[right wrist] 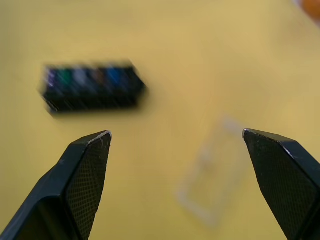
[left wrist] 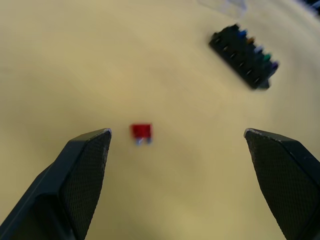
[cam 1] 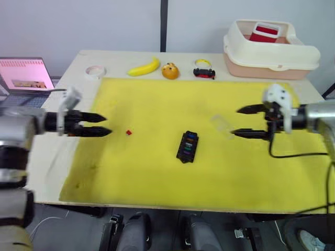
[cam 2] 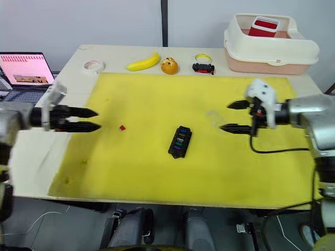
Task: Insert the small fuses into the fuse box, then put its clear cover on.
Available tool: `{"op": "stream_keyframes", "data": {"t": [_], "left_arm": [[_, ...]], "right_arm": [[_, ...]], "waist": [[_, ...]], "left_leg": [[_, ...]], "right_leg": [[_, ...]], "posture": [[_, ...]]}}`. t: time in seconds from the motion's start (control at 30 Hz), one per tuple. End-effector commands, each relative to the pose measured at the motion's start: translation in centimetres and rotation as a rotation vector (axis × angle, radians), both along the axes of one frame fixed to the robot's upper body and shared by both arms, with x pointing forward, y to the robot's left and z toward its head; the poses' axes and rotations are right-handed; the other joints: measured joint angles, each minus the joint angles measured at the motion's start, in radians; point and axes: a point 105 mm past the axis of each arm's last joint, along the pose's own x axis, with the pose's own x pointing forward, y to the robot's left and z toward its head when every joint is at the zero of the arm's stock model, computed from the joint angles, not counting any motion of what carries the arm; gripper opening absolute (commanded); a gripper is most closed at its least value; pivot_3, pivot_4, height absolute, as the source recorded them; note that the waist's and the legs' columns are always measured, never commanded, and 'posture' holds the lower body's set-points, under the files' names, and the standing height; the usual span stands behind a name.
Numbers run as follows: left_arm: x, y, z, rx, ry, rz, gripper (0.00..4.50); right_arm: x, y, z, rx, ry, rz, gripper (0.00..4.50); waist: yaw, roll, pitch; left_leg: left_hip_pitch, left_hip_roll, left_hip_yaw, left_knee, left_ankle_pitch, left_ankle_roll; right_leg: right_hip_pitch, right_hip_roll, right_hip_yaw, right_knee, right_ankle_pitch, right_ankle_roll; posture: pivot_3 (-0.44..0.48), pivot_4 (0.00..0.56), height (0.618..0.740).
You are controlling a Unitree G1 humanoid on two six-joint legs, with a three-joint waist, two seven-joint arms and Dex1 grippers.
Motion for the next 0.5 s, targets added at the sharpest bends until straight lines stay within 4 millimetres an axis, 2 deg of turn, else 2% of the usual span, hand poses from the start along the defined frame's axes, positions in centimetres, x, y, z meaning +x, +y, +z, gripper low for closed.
{"op": "stream_keyframes", "data": {"t": [0.03,0.2,0.5], "left_arm": [[0.2,0.2,-0.2,-0.063,0.124,0.034,4.50],[0.5,0.1,-1.1,-0.102,0.270,0.076,4.50],[0.6,-0.7,-3.1,-0.151,0.383,0.106,4.50]], "right_arm": [[-1.2,3.1,1.7,0.025,-0.063,0.093,4.47],[-2.8,6.5,2.2,0.069,-0.079,0.183,4.47],[-3.4,7.8,2.6,0.093,-0.079,0.196,4.47]], "waist": [[-0.003,0.000,0.000],[0.000,0.000,0.000],[0.003,-0.001,0.000]], "left_leg": [[-0.003,0.000,0.000,0.000,0.000,0.000],[-0.007,0.000,0.000,0.001,0.000,-0.001],[-0.007,0.000,0.000,0.002,0.000,-0.001]], "right_leg": [[-0.003,0.000,0.000,0.000,0.000,0.000],[-0.010,0.001,0.000,0.004,0.000,0.000],[-0.009,-0.001,0.000,0.004,0.000,0.000]], "posture": [[0.000,0.150,0.740],[0.000,0.150,0.740],[0.000,0.150,0.740]]}}
